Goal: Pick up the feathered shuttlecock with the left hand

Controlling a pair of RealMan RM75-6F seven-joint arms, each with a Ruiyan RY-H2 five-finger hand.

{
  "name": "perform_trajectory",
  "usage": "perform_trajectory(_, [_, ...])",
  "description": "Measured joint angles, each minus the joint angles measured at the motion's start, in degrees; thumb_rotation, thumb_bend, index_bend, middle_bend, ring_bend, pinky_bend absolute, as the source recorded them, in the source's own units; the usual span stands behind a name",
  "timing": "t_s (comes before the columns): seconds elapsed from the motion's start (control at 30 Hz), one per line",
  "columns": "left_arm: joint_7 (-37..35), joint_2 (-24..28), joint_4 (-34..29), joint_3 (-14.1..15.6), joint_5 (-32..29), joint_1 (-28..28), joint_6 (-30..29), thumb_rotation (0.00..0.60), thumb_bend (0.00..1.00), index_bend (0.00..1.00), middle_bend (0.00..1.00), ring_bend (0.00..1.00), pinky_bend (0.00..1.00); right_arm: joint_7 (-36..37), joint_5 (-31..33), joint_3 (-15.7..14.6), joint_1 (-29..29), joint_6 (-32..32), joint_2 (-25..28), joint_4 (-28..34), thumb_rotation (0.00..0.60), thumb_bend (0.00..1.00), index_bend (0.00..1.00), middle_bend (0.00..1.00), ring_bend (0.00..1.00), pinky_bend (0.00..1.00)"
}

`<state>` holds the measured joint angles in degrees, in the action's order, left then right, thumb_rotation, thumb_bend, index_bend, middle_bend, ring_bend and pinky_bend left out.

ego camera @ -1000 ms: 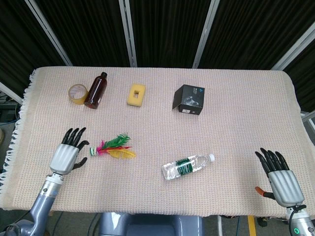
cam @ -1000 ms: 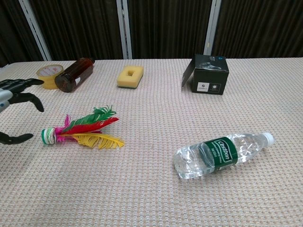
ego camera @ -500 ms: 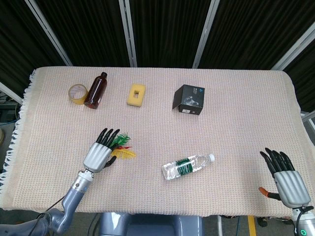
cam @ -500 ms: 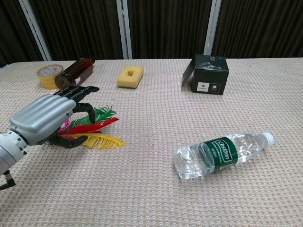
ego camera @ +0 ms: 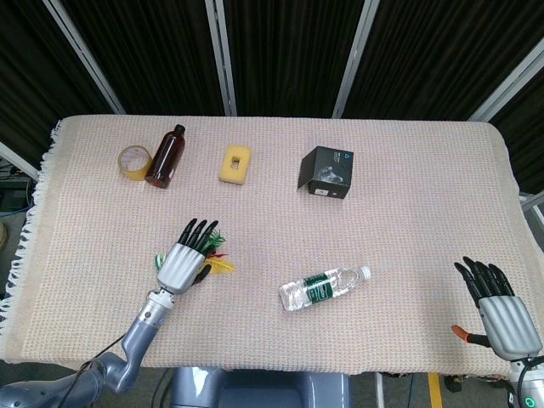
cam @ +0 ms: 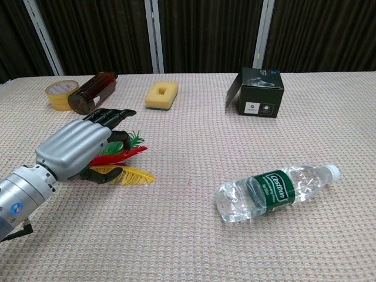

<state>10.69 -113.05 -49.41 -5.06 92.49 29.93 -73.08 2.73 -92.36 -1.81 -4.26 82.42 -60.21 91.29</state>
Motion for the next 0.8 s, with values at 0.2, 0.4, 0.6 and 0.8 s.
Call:
perform_trajectory(0.2, [-3.0, -2.6, 5.0, 0.1, -0.9, 0.8, 0.8, 0.6, 0.43, 0.58, 0.0, 0.0, 0.0, 0.0, 1.0, 0.1, -0.3, -1.1, 0.0, 0.0, 0.6, 0.0, 0.0, 0.0, 0.0, 0.0])
perform_trajectory(0.4, [-6.2, -4.3, 8.1, 0.8, -0.3, 1.1, -1.6, 0.6, 0.53, 0.8, 0.0, 0.0, 0.0, -0.5, 2.1, 0.3, -0.3, -1.6, -0.1, -0.1, 0.6, 0.0, 0.0, 0.0, 0.0, 0.0])
perform_trajectory(0.6, [-8.5, -4.1, 8.5, 1.9, 0.9, -0.2, -7.0, 0.6, 0.57, 0.86, 0.0, 0.0, 0.0, -1.4, 2.3, 0.4, -0.3, -1.7, -0.4, 0.0, 0.6, 0.0, 0.0, 0.0, 0.0, 0.0])
perform_trajectory(0.8, [-8.3, 1.1, 3.1, 4.0, 2.8, -3.7, -14.0, 0.6, 0.57, 0.88, 0.02, 0.0, 0.0, -2.7, 2.5, 0.5, -0.2, -1.5, -0.8, 0.3, 0.6, 0.0, 0.0, 0.0, 0.0, 0.0])
